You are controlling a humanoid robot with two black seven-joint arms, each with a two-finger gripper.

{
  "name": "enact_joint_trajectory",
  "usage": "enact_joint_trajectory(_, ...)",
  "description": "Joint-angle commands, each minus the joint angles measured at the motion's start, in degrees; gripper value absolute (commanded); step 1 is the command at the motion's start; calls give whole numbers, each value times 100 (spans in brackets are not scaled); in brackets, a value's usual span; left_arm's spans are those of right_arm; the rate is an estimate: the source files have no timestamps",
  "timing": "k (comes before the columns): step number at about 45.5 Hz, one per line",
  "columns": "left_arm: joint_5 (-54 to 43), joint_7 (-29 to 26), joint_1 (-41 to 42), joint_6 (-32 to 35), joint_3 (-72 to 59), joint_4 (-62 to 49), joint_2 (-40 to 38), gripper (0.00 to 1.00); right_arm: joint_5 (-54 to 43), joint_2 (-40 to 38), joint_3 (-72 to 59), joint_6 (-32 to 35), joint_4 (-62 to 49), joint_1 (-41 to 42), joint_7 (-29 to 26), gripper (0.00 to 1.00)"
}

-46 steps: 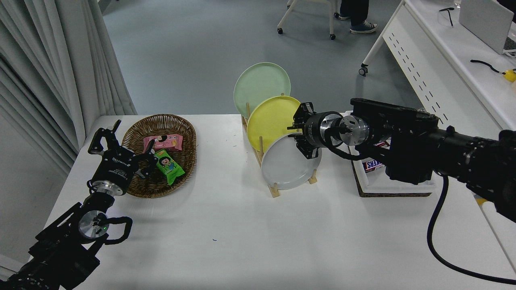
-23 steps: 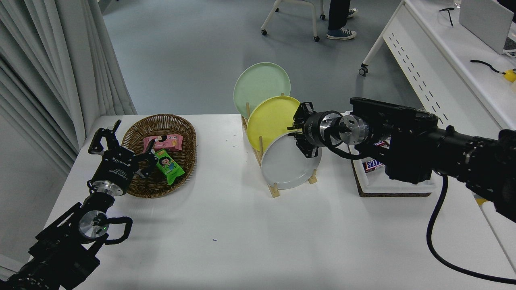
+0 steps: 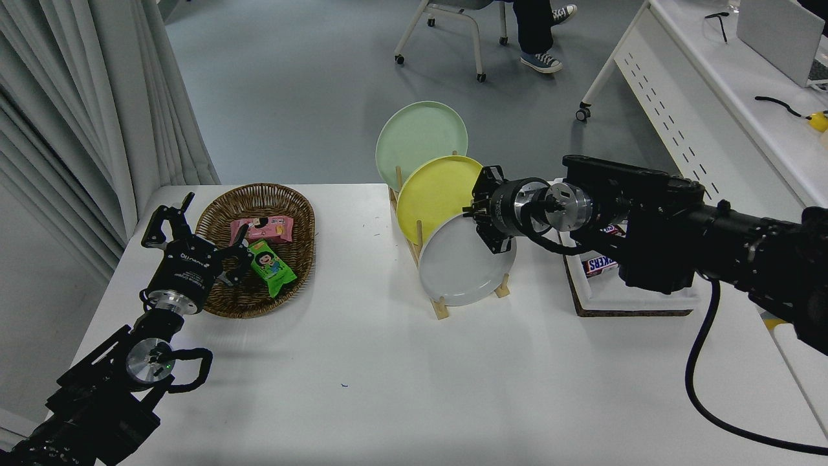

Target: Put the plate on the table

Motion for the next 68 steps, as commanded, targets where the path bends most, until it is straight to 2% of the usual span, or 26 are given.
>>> enact_joint_trajectory(1, 0, 0, 1, 0, 0, -1, 0, 100, 14, -376, 113, 8, 34, 442, -168, 0)
enact_joint_trajectory(18, 0, 0, 1, 0, 0, -1, 0, 100, 93, -596, 1123, -62, 245, 962, -898, 0)
enact_joint_trajectory(30, 0, 0, 1, 0, 0, -1, 0, 100, 515, -815, 2335, -870, 298, 935, -1179, 0)
enact_joint_trajectory(39, 0, 0, 1, 0, 0, -1, 0, 100, 532, -930, 2811, -1644, 790, 768, -1206, 0)
enact_joint_trajectory(53, 0, 0, 1, 0, 0, -1, 0, 100, 902, -737, 2820, -3340, 984, 768, -1215, 0)
enact_joint_trajectory(68, 0, 0, 1, 0, 0, 8, 0, 100, 2069, -245, 2820, -3394, 975, 408, -1206, 0)
